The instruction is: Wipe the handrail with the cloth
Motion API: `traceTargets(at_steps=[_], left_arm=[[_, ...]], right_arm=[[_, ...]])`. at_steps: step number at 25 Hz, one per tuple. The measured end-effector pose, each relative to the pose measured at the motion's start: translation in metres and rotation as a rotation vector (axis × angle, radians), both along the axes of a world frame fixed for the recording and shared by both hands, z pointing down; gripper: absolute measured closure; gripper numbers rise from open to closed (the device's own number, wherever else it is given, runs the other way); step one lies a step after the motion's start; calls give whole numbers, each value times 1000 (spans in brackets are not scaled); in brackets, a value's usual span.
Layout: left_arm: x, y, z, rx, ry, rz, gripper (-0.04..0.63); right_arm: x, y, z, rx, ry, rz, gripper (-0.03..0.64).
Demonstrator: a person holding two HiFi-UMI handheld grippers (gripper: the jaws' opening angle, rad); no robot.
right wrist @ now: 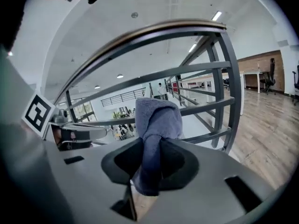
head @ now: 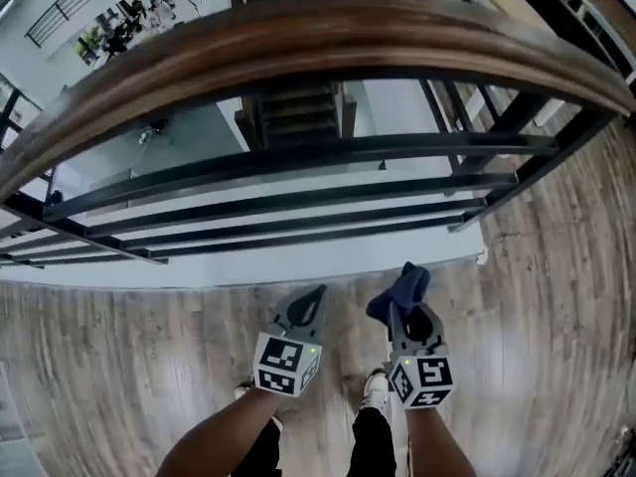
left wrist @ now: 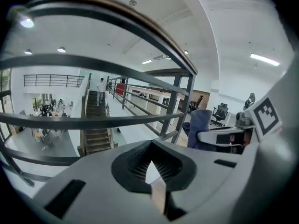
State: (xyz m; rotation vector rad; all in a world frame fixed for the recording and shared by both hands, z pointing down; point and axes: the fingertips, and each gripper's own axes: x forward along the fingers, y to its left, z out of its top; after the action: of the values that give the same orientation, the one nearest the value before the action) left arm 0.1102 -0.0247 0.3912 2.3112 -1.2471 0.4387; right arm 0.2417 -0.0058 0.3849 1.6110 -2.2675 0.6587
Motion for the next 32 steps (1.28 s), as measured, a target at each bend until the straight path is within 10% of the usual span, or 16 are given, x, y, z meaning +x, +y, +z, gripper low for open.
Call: traceTargets(at_steps=[6, 12, 32], left_arm=[[-120, -6, -111, 127, -89, -134, 597], [-212, 51, -214, 102, 8, -352, 597], [-244, 146, -397, 337, 105, -417, 597]], right_arm=[[-110, 7, -102, 123, 33, -172, 521], [-166, 69, -196, 122, 31, -250, 520], [-145, 133, -369, 356, 89, -200, 522]])
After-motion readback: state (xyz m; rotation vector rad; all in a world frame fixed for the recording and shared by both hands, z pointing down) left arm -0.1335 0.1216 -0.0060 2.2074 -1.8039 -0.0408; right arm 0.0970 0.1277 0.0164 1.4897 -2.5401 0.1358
